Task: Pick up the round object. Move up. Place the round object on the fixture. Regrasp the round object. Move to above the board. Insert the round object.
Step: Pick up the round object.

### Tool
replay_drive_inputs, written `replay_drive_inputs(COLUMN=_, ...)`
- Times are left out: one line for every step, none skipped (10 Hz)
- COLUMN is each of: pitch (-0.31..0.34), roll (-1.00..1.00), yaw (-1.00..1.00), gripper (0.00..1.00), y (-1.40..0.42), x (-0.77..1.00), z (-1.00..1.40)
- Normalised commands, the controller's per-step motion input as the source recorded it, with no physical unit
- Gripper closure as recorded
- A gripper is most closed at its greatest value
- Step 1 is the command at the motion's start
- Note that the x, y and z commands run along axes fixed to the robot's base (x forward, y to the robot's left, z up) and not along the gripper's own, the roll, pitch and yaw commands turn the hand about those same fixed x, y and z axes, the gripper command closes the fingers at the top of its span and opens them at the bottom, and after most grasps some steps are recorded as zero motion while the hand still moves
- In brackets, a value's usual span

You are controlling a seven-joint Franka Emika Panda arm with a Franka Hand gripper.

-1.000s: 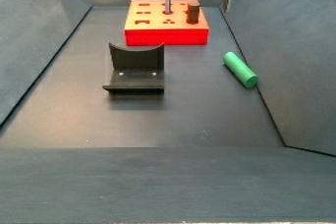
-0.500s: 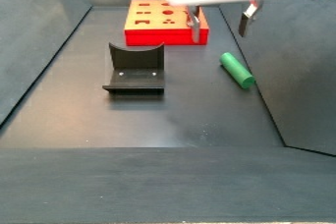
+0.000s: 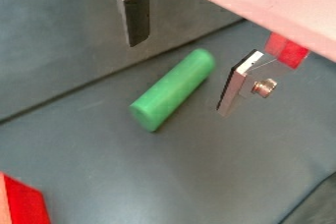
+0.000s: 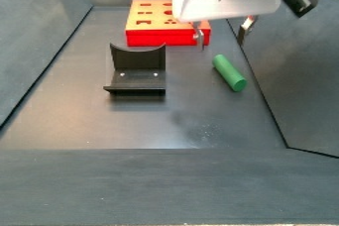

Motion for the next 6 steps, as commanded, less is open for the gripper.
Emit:
replay_drive_inputs(pitch=-0.023, roll=-0.01, yaw=0.06, gripper=0.0, y=-0.07, x=0.0, z=-1.0)
replay_drive_inputs(pitch=-0.02, roll=-0.02, yaw=0.14, gripper=0.0, y=0.0, x=0.0, z=-1.0)
replay_drive_inputs(pitch=-0.037, roll=-0.08, yaw=0.31, gripper=0.0, y=0.33, x=0.17, z=-1.0)
replay_drive_inputs(pitch=-0.063, roll=-0.08, yaw=0.3, gripper=0.0, y=0.38, x=0.0, z=-0.96)
replay_drive_inputs(pitch=-0.033, roll=-0.11, yaw=0.25, gripper=0.0, y=0.35, x=0.0, z=-0.63)
replay_drive_inputs(pitch=0.0, roll=-0.07, yaw=0.14, gripper=0.0, y=0.27, x=0.08, z=-0.24)
